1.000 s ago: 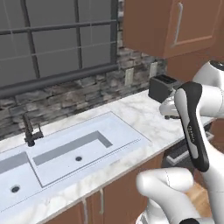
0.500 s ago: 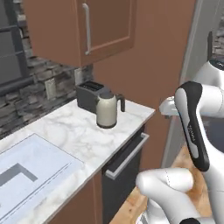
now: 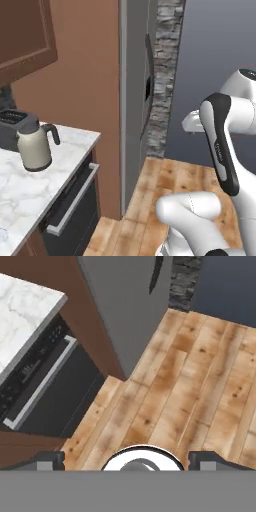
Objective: Navigate to the stand mixer.
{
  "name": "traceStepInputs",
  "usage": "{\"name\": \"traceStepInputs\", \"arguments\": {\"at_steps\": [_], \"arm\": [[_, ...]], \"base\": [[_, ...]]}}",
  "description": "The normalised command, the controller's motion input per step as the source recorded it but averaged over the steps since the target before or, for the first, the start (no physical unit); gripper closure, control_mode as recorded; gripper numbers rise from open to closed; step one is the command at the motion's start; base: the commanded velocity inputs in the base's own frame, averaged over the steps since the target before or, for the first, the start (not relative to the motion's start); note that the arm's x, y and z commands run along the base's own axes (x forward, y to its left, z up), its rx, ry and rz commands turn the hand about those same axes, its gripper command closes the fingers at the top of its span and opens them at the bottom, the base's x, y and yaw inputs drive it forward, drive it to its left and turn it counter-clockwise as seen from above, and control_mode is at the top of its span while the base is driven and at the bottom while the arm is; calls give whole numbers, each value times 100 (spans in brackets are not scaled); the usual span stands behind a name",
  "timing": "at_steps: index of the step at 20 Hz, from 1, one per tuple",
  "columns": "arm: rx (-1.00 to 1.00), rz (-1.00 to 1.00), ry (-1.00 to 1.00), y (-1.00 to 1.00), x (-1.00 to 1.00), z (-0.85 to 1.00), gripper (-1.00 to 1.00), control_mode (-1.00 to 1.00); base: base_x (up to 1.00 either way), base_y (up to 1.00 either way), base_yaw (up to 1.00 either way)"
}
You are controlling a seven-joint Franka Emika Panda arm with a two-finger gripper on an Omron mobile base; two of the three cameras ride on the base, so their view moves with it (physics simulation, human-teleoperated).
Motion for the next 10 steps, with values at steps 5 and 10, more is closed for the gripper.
{"name": "traceStepInputs", "arguments": {"at_steps": [5, 10], "arm": [[0, 0, 0, 0, 0, 0, -100, 100], [0, 0, 0, 0, 0, 0, -100, 100]], "base": [[0, -85, -53], [0, -78, -55]]}}
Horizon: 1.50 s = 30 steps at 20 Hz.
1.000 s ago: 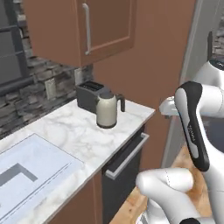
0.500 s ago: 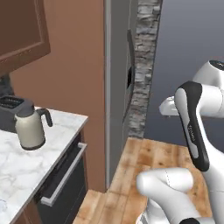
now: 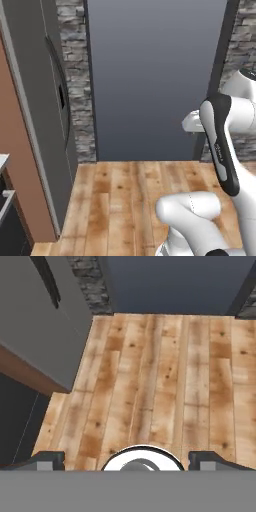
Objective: Navigate to the stand mixer.
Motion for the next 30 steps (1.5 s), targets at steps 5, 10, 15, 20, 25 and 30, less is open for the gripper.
{"name": "traceStepInputs", "arguments": {"at_steps": [5, 10, 15, 20, 25, 30], "arm": [[0, 0, 0, 0, 0, 0, -100, 100], [0, 0, 0, 0, 0, 0, -100, 100], [0, 0, 0, 0, 0, 0, -100, 100], [0, 0, 0, 0, 0, 0, -100, 100], [0, 0, 0, 0, 0, 0, -100, 100], [0, 0, 0, 0, 0, 0, -100, 100]], "base": [[0, -70, -56], [0, -68, -55], [0, -67, -55], [0, -71, -53], [0, -73, -52], [0, -76, -51]]}}
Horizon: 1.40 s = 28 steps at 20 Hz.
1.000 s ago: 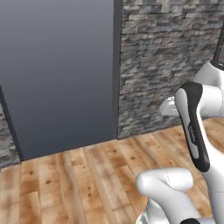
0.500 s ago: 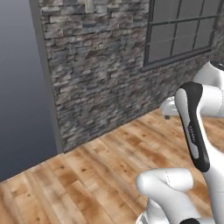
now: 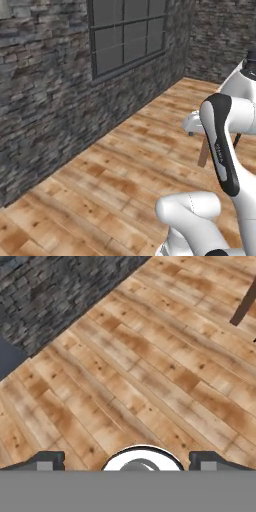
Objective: Navigate to the stand mixer.
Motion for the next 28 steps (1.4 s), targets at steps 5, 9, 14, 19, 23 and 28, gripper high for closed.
{"name": "traceStepInputs", "arguments": {"at_steps": [5, 9, 14, 19, 23, 28], "arm": [[0, 0, 0, 0, 0, 0, -100, 100], [0, 0, 0, 0, 0, 0, -100, 100], [0, 0, 0, 0, 0, 0, -100, 100], [0, 0, 0, 0, 0, 0, -100, 100], [0, 0, 0, 0, 0, 0, -100, 100], [0, 0, 0, 0, 0, 0, -100, 100]], "base": [[0, -76, -50], [0, -49, -42], [0, -2, -5], [51, -6, -8], [100, -19, -18], [100, -24, -16]]}}
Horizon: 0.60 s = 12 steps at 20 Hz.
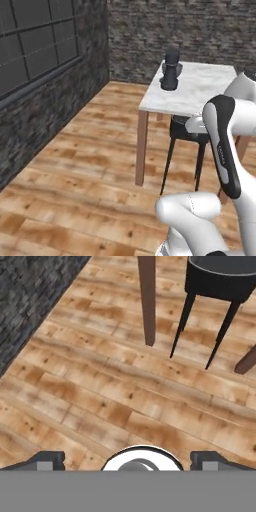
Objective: Navigate to the stand mixer.
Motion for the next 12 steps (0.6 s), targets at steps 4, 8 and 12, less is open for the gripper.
{"name": "traceStepInputs", "arguments": {"at_steps": [4, 8, 12], "arm": [[0, 0, 0, 0, 0, 0, -100, 100], [0, 0, 0, 0, 0, 0, -100, 100], [0, 0, 0, 0, 0, 0, -100, 100]], "base": [[100, -30, -17], [100, -32, -40], [67, -6, -55]]}}
